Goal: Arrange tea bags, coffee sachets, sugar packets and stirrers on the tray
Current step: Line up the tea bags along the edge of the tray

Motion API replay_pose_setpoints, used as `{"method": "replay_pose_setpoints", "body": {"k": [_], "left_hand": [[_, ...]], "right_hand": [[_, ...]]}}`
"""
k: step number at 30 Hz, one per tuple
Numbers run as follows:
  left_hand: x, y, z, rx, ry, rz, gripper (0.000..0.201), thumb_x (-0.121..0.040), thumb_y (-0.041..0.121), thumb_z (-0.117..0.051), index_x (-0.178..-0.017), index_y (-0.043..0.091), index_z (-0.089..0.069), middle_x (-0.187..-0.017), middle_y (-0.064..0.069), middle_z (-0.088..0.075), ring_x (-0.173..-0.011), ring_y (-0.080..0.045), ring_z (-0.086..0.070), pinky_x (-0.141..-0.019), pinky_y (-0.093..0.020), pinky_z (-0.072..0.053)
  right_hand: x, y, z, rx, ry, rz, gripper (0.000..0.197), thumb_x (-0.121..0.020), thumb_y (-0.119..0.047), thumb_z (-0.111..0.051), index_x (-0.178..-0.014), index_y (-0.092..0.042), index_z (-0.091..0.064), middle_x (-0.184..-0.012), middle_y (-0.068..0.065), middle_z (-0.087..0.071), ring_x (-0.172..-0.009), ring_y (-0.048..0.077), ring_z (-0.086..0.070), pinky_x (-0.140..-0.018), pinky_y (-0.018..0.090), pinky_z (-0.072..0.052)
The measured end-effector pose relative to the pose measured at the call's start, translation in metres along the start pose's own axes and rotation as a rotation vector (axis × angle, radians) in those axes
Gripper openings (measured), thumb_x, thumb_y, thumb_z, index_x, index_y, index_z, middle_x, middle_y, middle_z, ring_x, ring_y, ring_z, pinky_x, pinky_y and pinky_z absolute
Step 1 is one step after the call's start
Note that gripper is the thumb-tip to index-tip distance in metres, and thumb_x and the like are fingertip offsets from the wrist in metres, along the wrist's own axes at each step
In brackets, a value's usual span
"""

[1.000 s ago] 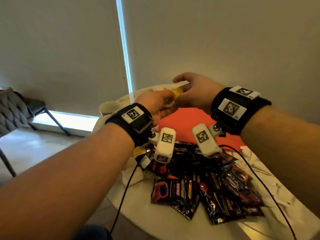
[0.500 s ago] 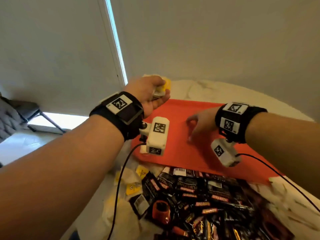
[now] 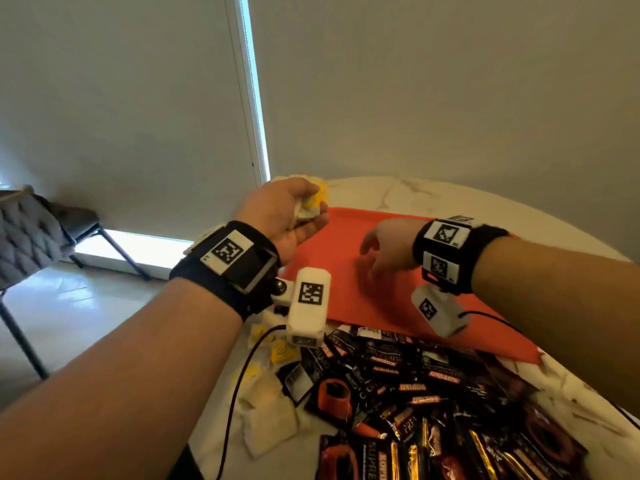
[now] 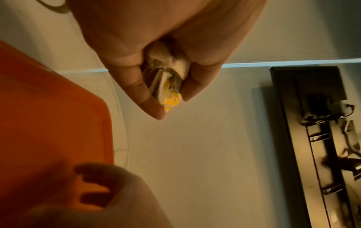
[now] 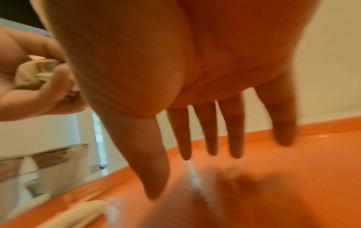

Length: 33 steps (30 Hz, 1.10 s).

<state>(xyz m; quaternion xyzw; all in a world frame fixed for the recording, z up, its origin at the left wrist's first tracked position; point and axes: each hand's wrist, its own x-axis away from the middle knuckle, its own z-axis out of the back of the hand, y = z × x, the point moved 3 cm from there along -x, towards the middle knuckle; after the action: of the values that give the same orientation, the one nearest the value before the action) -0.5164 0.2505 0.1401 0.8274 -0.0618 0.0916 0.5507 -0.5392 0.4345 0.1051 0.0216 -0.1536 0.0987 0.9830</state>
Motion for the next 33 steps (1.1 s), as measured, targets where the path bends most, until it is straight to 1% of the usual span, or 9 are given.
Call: {"method": "replay_pose_setpoints", "body": {"k": [3,8,11,14,18,22,25,29,33], "left_hand": [[-0.004,0.010,0.011,0.018,0.031,-0.012,0.033,-0.094,0.006,-0.067,-0.127,0.007,-0.061,-0.101,-0.019,-0.068,-0.077,-0.022,-0.072,-0.058,-0.029,-0.060],[-0.013,0.019,0.019,0.076,0.058,-0.046,0.041,-0.093,0.007,-0.068,-0.133,0.005,-0.060,-0.106,-0.019,-0.067,-0.075,-0.021,-0.072,-0.058,-0.029,-0.060],[-0.018,0.016,0.016,0.061,0.039,-0.070,0.036,-0.092,0.006,-0.071,-0.127,0.006,-0.062,-0.104,-0.017,-0.067,-0.076,-0.019,-0.071,-0.060,-0.028,-0.060],[-0.020,0.011,0.011,0.060,0.023,-0.079,0.037,-0.090,0.004,-0.074,-0.125,0.007,-0.062,-0.101,-0.013,-0.067,-0.080,-0.018,-0.070,-0.063,-0.028,-0.061],[-0.023,0.008,0.001,0.066,0.011,-0.101,0.031,-0.089,0.001,-0.074,-0.116,0.011,-0.061,-0.094,-0.010,-0.067,-0.076,-0.016,-0.070,-0.063,-0.027,-0.061],[-0.025,0.009,-0.007,0.029,0.040,-0.138,0.021,-0.087,0.004,-0.078,-0.098,0.015,-0.064,-0.088,-0.006,-0.069,-0.075,-0.015,-0.069,-0.061,-0.026,-0.060],[-0.028,0.006,-0.012,-0.025,0.040,-0.116,0.018,-0.086,0.008,-0.081,-0.096,0.014,-0.067,-0.089,-0.006,-0.070,-0.079,-0.016,-0.068,-0.067,-0.029,-0.060],[-0.028,-0.001,-0.020,-0.096,-0.005,-0.066,0.010,-0.088,0.009,-0.079,-0.094,0.010,-0.071,-0.082,-0.006,-0.069,-0.070,-0.014,-0.066,-0.065,-0.026,-0.056],[-0.030,-0.001,-0.019,-0.064,0.024,-0.080,0.010,-0.091,0.008,-0.076,-0.098,0.010,-0.069,-0.082,-0.007,-0.071,-0.065,-0.013,-0.068,-0.059,-0.024,-0.057]], "right_hand": [[-0.010,-0.043,0.003,-0.153,0.087,0.184,0.041,-0.080,-0.046,-0.080,-0.116,-0.030,-0.069,-0.113,-0.010,-0.069,-0.099,0.015,-0.064,-0.085,0.030,-0.052],[-0.034,-0.079,-0.012,-0.111,-0.103,0.262,0.053,-0.068,-0.049,-0.088,-0.111,-0.032,-0.064,-0.101,-0.010,-0.068,-0.093,0.016,-0.065,-0.085,0.038,-0.057],[-0.038,-0.080,-0.013,-0.005,-0.104,0.319,0.046,-0.074,-0.048,-0.084,-0.113,-0.029,-0.066,-0.101,-0.008,-0.069,-0.092,0.017,-0.066,-0.085,0.039,-0.058],[-0.036,-0.066,-0.008,-0.059,-0.024,0.296,0.031,-0.083,-0.047,-0.077,-0.101,-0.023,-0.070,-0.091,-0.004,-0.073,-0.084,0.018,-0.069,-0.079,0.037,-0.059],[-0.029,-0.023,0.005,-0.673,-0.030,0.119,0.007,-0.092,-0.014,-0.067,-0.096,-0.009,-0.070,-0.080,0.005,-0.074,-0.068,0.019,-0.073,-0.063,0.034,-0.062],[-0.013,0.003,0.028,-1.390,0.033,0.122,0.019,-0.091,0.003,-0.049,-0.093,-0.010,-0.064,-0.080,0.012,-0.067,-0.072,0.025,-0.071,-0.066,0.038,-0.059],[-0.002,0.010,0.040,-1.706,-0.047,0.180,0.032,-0.093,0.001,-0.038,-0.111,-0.009,-0.063,-0.090,0.015,-0.067,-0.079,0.027,-0.073,-0.063,0.036,-0.061],[0.007,0.003,0.046,-1.798,-0.169,0.288,0.035,-0.098,-0.005,-0.041,-0.127,-0.003,-0.060,-0.106,0.022,-0.070,-0.091,0.031,-0.073,-0.065,0.033,-0.063],[0.004,0.001,0.056,-1.632,0.108,0.279,0.021,-0.102,0.001,-0.045,-0.116,-0.006,-0.060,-0.100,0.020,-0.074,-0.084,0.028,-0.074,-0.070,0.037,-0.061]]}}
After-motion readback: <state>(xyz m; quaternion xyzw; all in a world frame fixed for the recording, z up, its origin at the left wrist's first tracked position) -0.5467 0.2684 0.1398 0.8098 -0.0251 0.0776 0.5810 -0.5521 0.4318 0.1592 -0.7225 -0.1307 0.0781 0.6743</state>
